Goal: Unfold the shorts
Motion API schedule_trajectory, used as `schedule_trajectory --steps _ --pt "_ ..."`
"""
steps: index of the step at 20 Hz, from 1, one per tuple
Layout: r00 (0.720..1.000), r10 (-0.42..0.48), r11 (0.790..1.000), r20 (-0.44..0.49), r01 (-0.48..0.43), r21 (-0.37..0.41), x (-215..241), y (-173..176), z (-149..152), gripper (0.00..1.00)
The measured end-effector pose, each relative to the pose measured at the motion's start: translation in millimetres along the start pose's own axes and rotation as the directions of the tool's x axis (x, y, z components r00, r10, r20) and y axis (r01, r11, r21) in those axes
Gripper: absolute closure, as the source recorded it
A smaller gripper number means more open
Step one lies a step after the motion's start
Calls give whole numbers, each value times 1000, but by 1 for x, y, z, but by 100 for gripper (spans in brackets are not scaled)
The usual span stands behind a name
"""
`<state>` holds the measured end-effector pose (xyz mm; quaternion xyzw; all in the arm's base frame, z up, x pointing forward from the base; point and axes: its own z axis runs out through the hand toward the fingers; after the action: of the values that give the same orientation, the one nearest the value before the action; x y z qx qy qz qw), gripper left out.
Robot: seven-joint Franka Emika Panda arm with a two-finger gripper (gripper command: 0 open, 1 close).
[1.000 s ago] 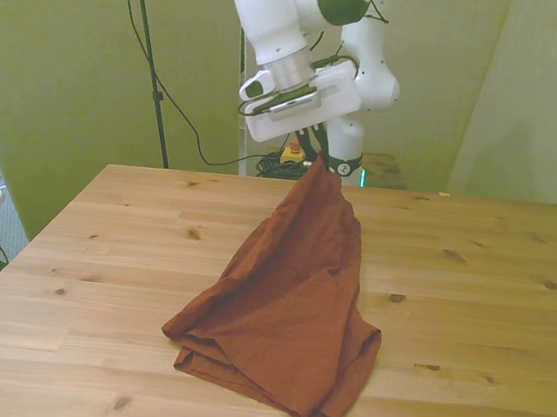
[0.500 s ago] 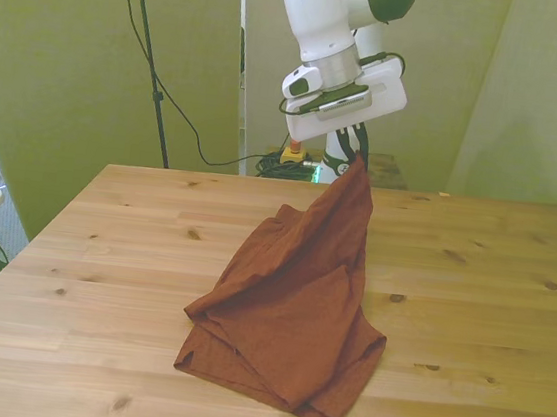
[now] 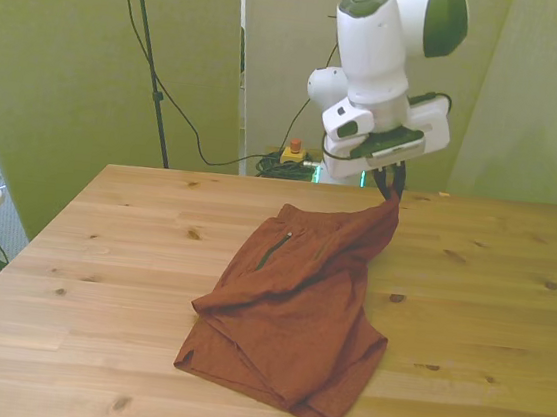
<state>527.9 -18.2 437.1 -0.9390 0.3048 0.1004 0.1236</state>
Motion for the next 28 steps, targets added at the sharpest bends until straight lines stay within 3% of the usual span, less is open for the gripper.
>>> schedule_trajectory --steps 5,8,11,14,17,20,22,26,28 --pt "1000 -22 1000 -11 22 -12 9 -19 6 0" --pt "991 48 999 -126 -50 -10 14 -18 -13 0" --pt "961 162 986 -225 -163 15 25 -7 -40 0" --pt "908 288 957 -304 -285 55 62 28 -66 0" --pt "832 408 911 -375 -400 104 114 73 -77 0" --pt "741 520 848 -425 -507 155 156 102 -74 0" --pt "674 589 797 -446 -576 182 171 108 -67 0" --pt "517 702 674 -489 -705 223 188 114 -64 0" --pt "466 716 641 -519 -733 226 196 117 -65 0"
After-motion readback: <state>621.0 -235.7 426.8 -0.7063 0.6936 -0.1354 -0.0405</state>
